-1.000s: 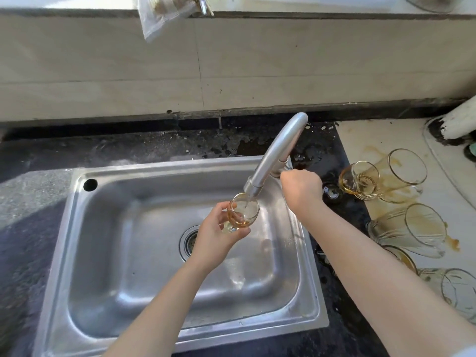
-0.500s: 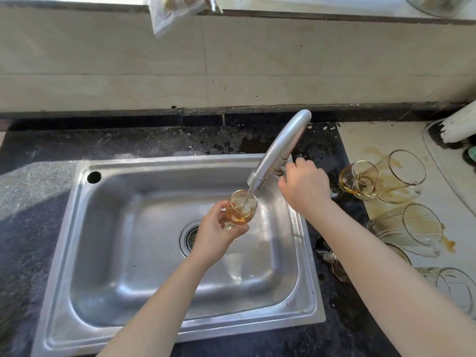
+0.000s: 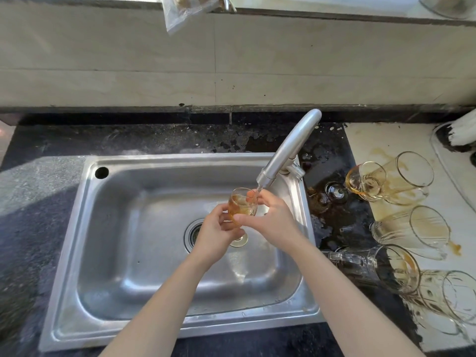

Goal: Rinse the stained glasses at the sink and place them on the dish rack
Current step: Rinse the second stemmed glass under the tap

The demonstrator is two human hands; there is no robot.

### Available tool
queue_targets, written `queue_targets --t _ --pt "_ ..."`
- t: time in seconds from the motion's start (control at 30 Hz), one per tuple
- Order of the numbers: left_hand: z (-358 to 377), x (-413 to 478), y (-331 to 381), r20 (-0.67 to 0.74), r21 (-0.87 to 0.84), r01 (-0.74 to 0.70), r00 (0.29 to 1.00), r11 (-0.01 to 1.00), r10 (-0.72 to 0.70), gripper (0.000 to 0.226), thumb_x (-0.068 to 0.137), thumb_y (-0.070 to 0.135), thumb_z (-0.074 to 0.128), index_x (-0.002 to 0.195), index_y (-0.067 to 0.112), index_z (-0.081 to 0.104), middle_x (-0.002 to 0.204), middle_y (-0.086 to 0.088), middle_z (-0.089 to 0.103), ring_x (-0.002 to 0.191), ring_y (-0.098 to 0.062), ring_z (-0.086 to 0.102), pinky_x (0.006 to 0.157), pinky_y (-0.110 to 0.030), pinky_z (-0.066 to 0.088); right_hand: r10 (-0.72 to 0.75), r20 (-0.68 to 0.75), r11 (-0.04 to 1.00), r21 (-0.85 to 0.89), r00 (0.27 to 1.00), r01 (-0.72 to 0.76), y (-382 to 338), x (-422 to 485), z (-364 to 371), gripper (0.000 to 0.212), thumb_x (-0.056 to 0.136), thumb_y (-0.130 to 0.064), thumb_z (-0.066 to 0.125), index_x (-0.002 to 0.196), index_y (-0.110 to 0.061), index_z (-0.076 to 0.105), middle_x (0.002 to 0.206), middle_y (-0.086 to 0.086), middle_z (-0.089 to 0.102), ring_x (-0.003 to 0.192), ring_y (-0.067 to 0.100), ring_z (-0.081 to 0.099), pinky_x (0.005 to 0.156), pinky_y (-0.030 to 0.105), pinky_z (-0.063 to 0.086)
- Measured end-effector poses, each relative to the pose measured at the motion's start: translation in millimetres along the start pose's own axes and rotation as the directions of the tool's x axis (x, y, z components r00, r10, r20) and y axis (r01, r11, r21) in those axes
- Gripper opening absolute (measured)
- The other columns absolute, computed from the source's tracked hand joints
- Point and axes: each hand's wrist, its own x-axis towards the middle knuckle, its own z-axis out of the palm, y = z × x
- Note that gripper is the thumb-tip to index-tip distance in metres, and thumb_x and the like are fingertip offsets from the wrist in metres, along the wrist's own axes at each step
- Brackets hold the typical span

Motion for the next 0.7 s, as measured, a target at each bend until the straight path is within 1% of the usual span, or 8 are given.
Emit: queue_targets --t 0.1,0.17,0.23,0.3,0.37,0.53,0.63,0.7 --pt "-0.7 -1.3 -9.1 0.034 0.033 0.021 0.999 0.999 -0.023 0.044 0.078 -0.012 0.064 0.107 0.021 0.059 0.099 -0.007 0.07 0.085 -0.013 0.068 0.073 -0.02 0.053 0.021 -0.043 0.998 0.054 0.999 -0.018 11.5 -6.2 2.1 0.039 0.067 -0.017 0.085 0.1 -0.026 0.065 0.098 -0.012 0.067 0.097 -0.004 0.058 0.08 0.013 0.042" --pt "-0.8 -2.5 -14.7 0.053 0.073 0.043 0.998 0.996 -0.047 0.035 0.08 -0.008 0.066 0.107 0.015 0.063 0.096 -0.009 0.071 0.079 -0.014 0.068 0.075 -0.025 0.053 0.02 -0.01 0.998 0.054 1.0 -0.02 14.5 -7.2 7.0 0.038 0.066 -0.014 0.085 0.097 -0.023 0.066 0.094 -0.011 0.068 0.091 -0.004 0.059 0.076 0.01 0.043" --pt "-0.3 -2.4 -17.1 0.051 0.123 0.065 0.996 0.99 -0.072 0.023 0.084 0.0 0.066 0.106 0.009 0.065 0.089 -0.007 0.069 0.073 -0.012 0.065 0.071 -0.018 0.049 0.061 -0.025 0.996 0.066 0.998 -0.06 15.1 -1.5 9.3 0.037 0.065 -0.015 0.086 0.095 -0.019 0.065 0.095 -0.006 0.066 0.088 0.0 0.059 0.071 0.007 0.044" --pt "1.9 -2.0 -14.1 0.046 0.141 0.078 0.995 0.987 -0.085 0.014 0.089 0.006 0.063 0.102 0.007 0.065 0.084 -0.006 0.067 0.07 -0.012 0.063 0.063 -0.011 0.047 0.151 -0.055 0.979 0.148 0.987 -0.141 13.1 5.1 5.8 0.035 0.067 -0.019 0.085 0.094 -0.02 0.063 0.097 -0.002 0.067 0.088 0.005 0.062 0.07 0.011 0.045" --pt "4.7 -2.2 -8.6 0.064 0.165 0.061 0.995 0.984 -0.072 0.009 0.091 0.008 0.06 0.099 0.007 0.065 0.081 -0.005 0.066 0.071 -0.013 0.064 0.062 -0.015 0.05 0.204 -0.039 0.961 0.199 0.978 -0.192 12.8 8.3 1.0 0.033 0.07 -0.028 0.082 0.097 -0.021 0.064 0.096 -0.002 0.07 0.091 0.011 0.065 0.075 0.017 0.048" --pt "0.1 -12.1 -2.2 0.072 0.164 0.044 0.996 0.986 -0.056 0.017 0.097 0.01 0.051 0.091 0.005 0.067 0.064 -0.001 0.055 0.052 -0.008 0.055 0.053 -0.022 0.049 0.316 0.033 0.914 0.258 0.948 -0.313 14.8 7.8 -0.9 0.032 0.08 -0.045 0.07 0.103 -0.023 0.066 0.095 -0.006 0.071 0.093 0.009 0.064 0.076 0.025 0.048" --pt "-7.4 -13.3 3.7 0.046 0.136 0.105 0.993 0.985 -0.112 0.024 0.098 0.01 0.049 0.084 0.009 0.068 0.058 0.0 0.051 0.046 -0.009 0.052 0.054 -0.026 0.048 0.339 0.059 0.895 0.288 0.939 -0.341 17.3 9.3 5.8 0.042 0.08 -0.054 0.066 0.109 -0.024 0.065 0.097 -0.003 0.073 0.094 0.011 0.067 0.08 0.031 0.054" --pt "-11.0 -12.1 12.3 0.053 0.098 0.161 0.985 0.982 -0.167 0.025 0.098 0.011 0.05 0.081 0.008 0.069 0.054 0.001 0.051 0.045 -0.01 0.052 0.052 -0.025 0.047 0.337 0.056 0.884 0.325 0.94 -0.336 16.1 10.7 10.2 0.039 0.086 -0.056 0.059 0.109 -0.025 0.062 0.101 -0.001 0.072 0.095 0.013 0.067 0.079 0.033 0.055"
